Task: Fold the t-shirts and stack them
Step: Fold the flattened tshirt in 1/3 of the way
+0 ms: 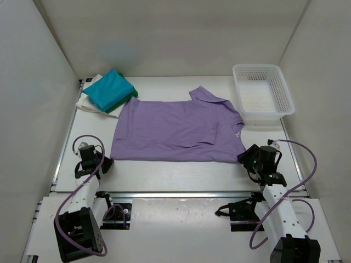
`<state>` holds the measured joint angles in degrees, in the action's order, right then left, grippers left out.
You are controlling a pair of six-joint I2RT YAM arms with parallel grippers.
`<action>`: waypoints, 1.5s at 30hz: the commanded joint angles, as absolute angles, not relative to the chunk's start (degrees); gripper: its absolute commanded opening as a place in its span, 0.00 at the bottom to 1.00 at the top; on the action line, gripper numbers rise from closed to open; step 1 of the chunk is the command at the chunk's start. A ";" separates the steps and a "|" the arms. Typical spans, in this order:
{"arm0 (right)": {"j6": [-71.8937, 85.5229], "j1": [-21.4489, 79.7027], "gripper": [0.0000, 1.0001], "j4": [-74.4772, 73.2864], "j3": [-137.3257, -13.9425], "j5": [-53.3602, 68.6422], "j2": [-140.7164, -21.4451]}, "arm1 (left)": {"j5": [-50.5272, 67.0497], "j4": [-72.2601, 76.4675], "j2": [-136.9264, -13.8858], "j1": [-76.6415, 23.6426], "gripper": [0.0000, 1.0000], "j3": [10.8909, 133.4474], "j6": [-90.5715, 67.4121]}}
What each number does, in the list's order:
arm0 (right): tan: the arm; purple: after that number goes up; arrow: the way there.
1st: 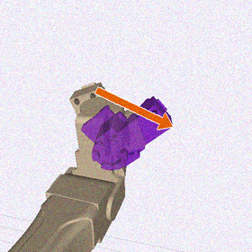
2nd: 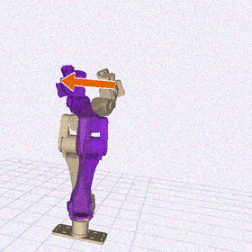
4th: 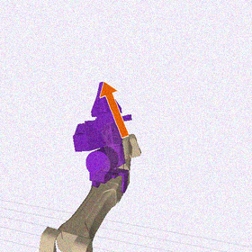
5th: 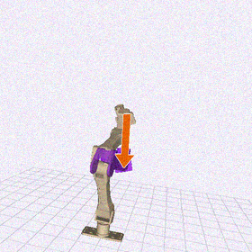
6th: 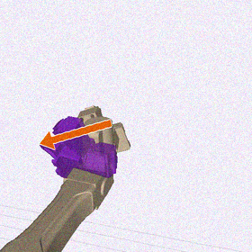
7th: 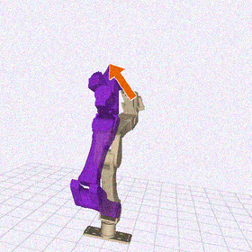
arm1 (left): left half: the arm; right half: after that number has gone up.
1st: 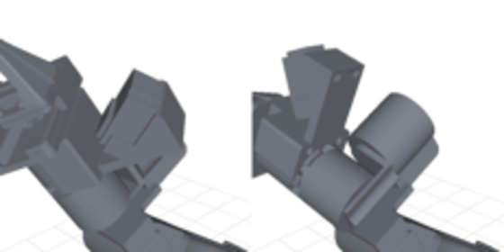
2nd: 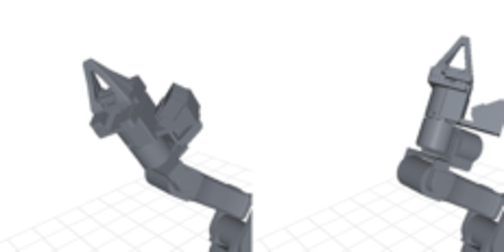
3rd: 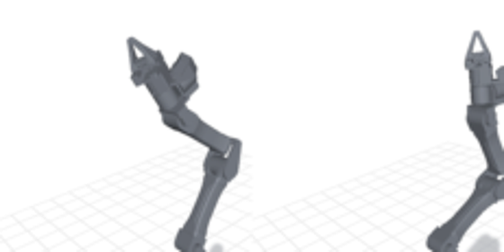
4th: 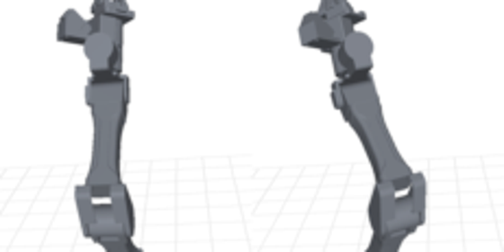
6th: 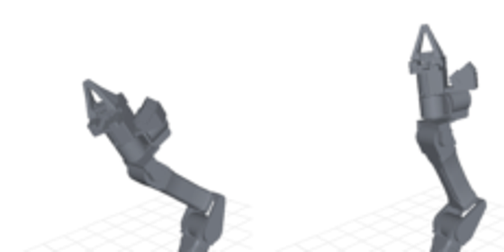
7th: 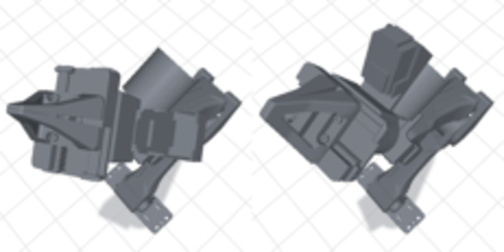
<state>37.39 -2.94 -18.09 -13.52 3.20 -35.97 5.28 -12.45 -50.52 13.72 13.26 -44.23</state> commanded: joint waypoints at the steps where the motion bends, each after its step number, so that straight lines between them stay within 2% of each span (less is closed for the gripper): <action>1: 37.26 -5.01 0.46 -14.33 -13.09 5.45 -38.57 | 3.53 -17.57 -47.64 15.91 0.00 15.99 -39.04; 6: 38.49 -1.16 0.45 -14.68 -13.71 2.74 -41.13 | 6.33 -16.71 -50.36 16.70 0.00 15.38 -36.91; 7: 38.41 -1.23 0.45 -15.63 -13.45 1.51 -40.70 | 6.85 -16.35 -50.36 16.26 0.05 14.95 -37.44; 8: 38.84 -0.88 0.46 -15.30 -13.10 0.80 -40.61 | 7.38 -16.00 -49.75 15.82 0.11 14.33 -38.22; 11: 39.46 -3.06 0.46 -14.86 -12.75 1.84 -41.21 | 6.68 -13.81 -46.68 14.41 0.50 12.66 -40.51; 13: 38.59 -5.00 0.46 -14.59 -12.83 2.72 -41.66 | 7.38 -13.09 -46.49 14.59 0.60 12.92 -40.34; 15: 38.76 -5.89 0.46 -14.15 -13.09 2.63 -42.97 | 7.21 -13.79 -49.90 14.33 0.53 14.75 -38.77; 16: 38.93 -5.54 0.46 -13.98 -13.27 2.03 -43.24 | 7.03 -14.32 -51.23 14.41 0.46 14.68 -38.32; 17: 39.28 -5.02 0.45 -13.89 -13.10 1.59 -43.33 | 7.90 -13.89 -53.59 14.94 0.44 14.85 -37.80; 23: 40.52 -4.66 0.40 -11.87 -11.77 1.58 -44.12 | 9.93 -4.41 -53.53 14.77 0.53 10.03 -44.90; 26: 40.26 -5.18 0.36 -11.52 -11.42 1.14 -43.94 | 8.70 -3.69 -53.87 12.57 0.37 10.19 -46.67; 28: 39.90 -6.67 0.34 -10.90 -11.34 1.67 -44.56 | 10.10 -3.61 -59.12 12.91 0.26 12.04 -45.53; 30: 39.29 -7.64 0.26 -10.55 -11.25 2.46 -45.43 | 13.17 -2.29 -61.60 15.19 0.06 11.69 -44.57; 31: 39.20 -8.34 0.21 -10.46 -11.60 2.72 -45.87 | 13.79 -2.89 -61.70 15.55 0.01 12.30 -44.56; 32: 39.37 -8.44 0.19 -10.72 -11.60 2.81 -45.79 | 13.54 -3.77 -61.18 15.73 0.00 12.39 -43.78; 34: 39.37 -8.70 0.08 -11.16 -11.60 2.47 -45.44 | 13.54 -7.28 -59.43 16.87 0.00 13.62 -40.97; 37: 40.16 -8.53 0.01 -13.71 -10.81 2.11 -40.80 | 14.76 -12.46 -55.39 18.97 0.00 14.41 -36.93; 41: 43.49 -5.65 0.00 -20.73 -10.72 0.71 -32.89 | 16.86 -20.98 -52.91 19.77 0.00 17.48 -32.79; 45: 48.77 -0.79 0.00 -28.01 -13.00 0.87 -26.99 | 27.56 -26.88 -54.75 21.78 0.00 18.81 -32.70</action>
<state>44.25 -2.68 -22.28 -10.83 1.96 -29.69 19.20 -18.85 -54.15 19.53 16.43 -35.53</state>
